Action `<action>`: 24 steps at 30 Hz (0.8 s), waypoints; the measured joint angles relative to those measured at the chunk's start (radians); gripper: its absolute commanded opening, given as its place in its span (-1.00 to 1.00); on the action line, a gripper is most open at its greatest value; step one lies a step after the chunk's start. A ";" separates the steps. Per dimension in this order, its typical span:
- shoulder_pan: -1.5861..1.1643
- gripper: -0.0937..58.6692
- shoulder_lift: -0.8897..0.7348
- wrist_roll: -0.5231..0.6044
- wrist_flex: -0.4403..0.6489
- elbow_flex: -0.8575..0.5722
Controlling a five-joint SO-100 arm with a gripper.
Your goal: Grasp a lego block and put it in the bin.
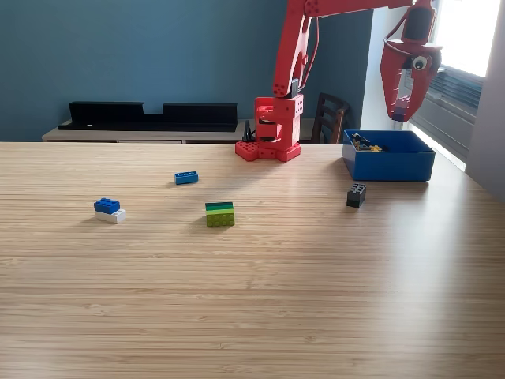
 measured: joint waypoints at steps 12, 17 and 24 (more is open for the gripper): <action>-0.020 0.10 0.000 -0.084 0.000 0.009; -0.026 -0.85 0.000 -0.084 0.000 0.009; 0.054 -0.99 0.011 -0.046 0.000 0.009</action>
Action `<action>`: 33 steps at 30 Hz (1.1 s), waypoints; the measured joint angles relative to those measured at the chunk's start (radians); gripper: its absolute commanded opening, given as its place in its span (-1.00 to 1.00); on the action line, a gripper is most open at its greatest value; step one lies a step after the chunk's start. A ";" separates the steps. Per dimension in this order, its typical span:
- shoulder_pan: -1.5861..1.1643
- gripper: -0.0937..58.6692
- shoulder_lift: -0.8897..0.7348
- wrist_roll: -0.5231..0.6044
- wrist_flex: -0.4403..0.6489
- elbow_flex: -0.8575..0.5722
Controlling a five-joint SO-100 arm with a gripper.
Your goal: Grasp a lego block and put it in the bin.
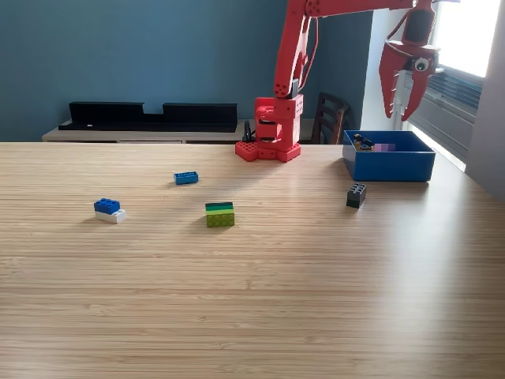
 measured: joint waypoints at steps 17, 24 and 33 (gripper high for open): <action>0.741 -0.99 0.009 -0.179 0.000 0.020; 0.874 -0.99 0.009 -0.236 0.000 0.046; 0.920 -0.99 0.009 -0.250 0.000 0.046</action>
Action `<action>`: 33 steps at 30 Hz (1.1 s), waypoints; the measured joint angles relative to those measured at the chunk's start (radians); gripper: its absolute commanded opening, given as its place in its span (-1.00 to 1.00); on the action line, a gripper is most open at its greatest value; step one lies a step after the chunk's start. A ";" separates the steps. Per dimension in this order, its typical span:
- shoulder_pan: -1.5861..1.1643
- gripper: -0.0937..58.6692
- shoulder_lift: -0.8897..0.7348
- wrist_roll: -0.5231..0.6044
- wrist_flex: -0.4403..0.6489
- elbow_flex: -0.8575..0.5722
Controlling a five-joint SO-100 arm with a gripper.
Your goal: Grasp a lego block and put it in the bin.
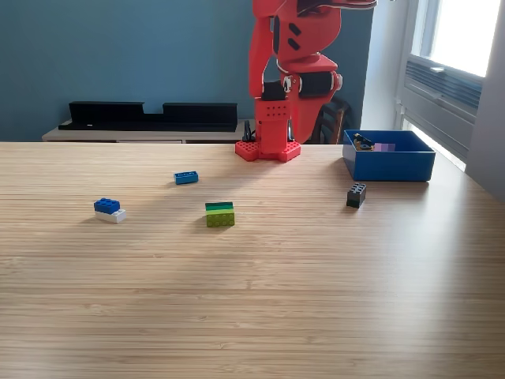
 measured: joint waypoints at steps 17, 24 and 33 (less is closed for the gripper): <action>0.133 -0.99 0.000 0.169 0.000 -0.100; 0.383 -0.99 0.000 0.357 -0.021 -0.114; 0.758 -0.99 0.000 0.350 -0.245 0.000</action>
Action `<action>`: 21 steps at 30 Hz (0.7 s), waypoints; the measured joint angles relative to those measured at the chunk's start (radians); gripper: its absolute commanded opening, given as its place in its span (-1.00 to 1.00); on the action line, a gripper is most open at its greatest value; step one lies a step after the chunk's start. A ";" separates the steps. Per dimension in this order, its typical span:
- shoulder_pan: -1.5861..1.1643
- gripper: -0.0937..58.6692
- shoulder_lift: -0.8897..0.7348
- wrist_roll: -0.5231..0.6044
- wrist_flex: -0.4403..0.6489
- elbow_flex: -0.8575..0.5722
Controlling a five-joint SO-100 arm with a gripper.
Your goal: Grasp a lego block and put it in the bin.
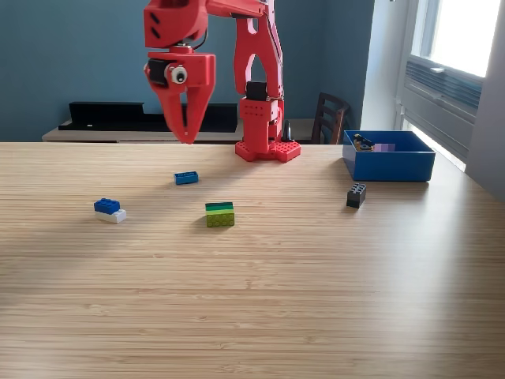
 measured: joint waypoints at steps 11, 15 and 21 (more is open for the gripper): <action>0.127 -0.37 0.000 -0.310 -0.092 0.067; 0.150 -0.15 0.000 -0.408 -0.152 0.081; 0.169 -0.01 0.000 -0.489 -0.224 0.081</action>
